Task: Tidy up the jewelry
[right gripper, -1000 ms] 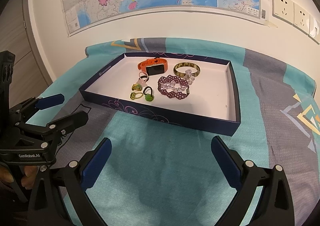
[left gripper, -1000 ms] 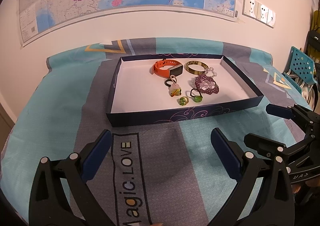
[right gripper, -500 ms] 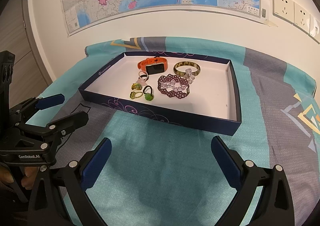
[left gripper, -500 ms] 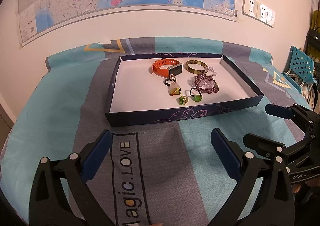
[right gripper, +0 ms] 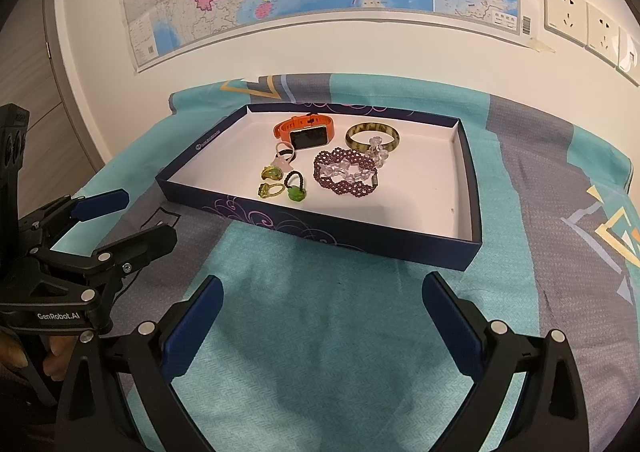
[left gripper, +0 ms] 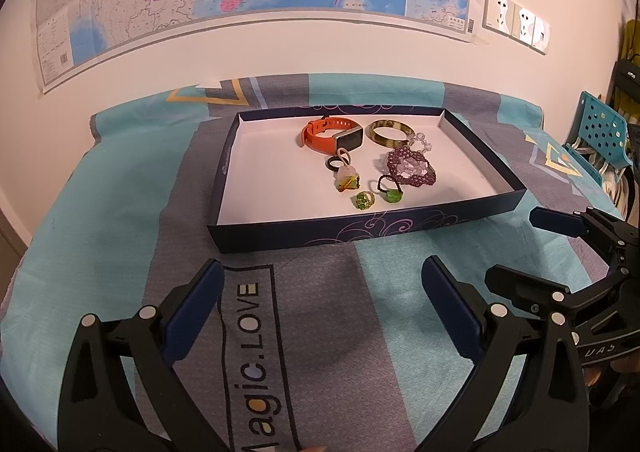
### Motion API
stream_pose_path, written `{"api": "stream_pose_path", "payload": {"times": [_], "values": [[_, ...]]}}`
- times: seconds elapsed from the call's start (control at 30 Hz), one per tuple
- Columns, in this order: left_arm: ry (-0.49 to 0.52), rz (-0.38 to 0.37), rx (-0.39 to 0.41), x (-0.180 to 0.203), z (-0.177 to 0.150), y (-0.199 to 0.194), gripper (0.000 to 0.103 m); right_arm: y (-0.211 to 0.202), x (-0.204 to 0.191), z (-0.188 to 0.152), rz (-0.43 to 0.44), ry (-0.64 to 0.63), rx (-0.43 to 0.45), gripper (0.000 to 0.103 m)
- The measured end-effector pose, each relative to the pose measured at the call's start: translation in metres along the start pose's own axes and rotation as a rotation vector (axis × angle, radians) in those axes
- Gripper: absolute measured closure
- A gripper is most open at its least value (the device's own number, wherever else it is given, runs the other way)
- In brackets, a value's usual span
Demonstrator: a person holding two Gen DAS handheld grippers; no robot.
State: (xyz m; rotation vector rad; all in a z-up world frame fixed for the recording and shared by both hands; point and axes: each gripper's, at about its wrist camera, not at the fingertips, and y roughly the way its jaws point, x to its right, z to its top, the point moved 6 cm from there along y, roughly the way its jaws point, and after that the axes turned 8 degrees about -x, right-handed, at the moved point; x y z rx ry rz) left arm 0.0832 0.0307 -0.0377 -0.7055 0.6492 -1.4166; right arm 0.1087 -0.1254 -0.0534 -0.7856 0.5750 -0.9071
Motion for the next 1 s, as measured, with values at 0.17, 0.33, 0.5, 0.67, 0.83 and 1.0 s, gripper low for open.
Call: {"api": "stream_pose_path", "payload": {"times": [0.17,0.33,0.5,0.67,0.83,1.0], "values": [[0.001,-0.001,-0.002,0.001,-0.001,0.0,0.006,0.0,0.001,0.0,-0.001,0.002,0.001,0.007],[-0.004,-0.006,0.0,0.001,0.0,0.0,0.006,0.0,0.001,-0.001,-0.003,0.0,0.0,0.007],[-0.014,-0.014,-0.005,0.0,0.0,0.002,0.006,-0.001,0.001,0.0,-0.003,-0.001,-0.001,0.007],[-0.008,-0.022,0.017,0.001,0.0,0.0,0.006,-0.001,0.001,0.0,-0.005,-0.003,-0.001,0.007],[-0.016,-0.03,-0.017,-0.002,-0.002,0.005,0.006,-0.002,0.007,-0.003,-0.018,-0.044,-0.026,0.007],[-0.06,-0.018,-0.038,-0.024,-0.004,0.01,0.006,-0.007,0.064,-0.01,-0.116,-0.027,-0.057,0.007]]}}
